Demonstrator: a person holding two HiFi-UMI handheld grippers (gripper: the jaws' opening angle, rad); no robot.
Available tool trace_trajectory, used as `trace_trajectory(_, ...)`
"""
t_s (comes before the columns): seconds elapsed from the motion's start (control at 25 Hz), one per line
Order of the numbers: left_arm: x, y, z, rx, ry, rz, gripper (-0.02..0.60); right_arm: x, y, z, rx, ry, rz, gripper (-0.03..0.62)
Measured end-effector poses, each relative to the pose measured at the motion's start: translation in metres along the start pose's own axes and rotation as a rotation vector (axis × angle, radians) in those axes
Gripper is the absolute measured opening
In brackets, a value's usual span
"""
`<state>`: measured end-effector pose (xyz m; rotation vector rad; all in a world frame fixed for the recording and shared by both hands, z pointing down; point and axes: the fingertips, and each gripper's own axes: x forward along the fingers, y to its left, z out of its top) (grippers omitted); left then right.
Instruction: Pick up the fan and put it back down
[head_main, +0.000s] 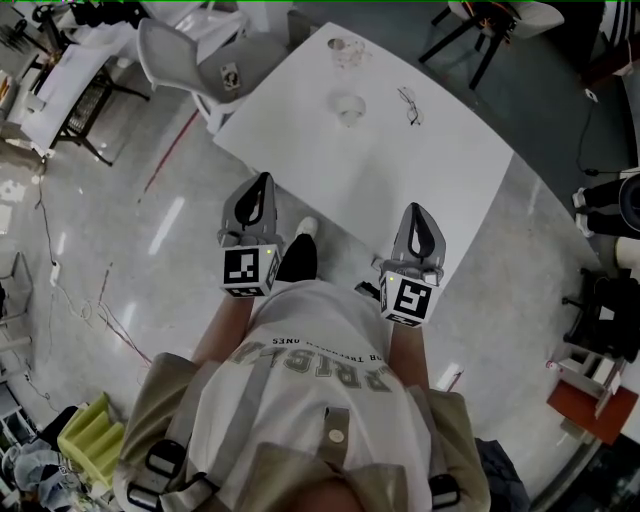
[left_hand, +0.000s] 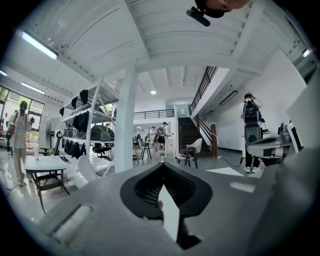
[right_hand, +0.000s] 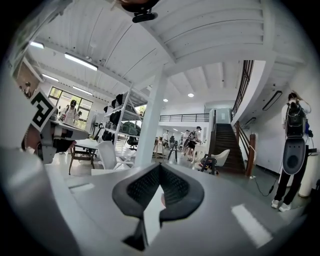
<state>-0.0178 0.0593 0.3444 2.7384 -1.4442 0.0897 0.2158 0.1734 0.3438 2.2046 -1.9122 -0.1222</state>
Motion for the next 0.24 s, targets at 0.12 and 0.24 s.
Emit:
trace_trajectory(0.12, 0.0020, -0.0025, 0.0008, 0.004, 0.002, -0.005, 0.014, 0.0012, -0.0010, 0.0004, -0.004, 0.003, 0.001, 0.000)
trace_trajectory(0.24, 0.0027, -0.0026, 0.0026, 0.007, 0.004, -0.006, 0.014, 0.0018, -0.0005, 0.0006, -0.007, 0.006, 0.001, 0.000)
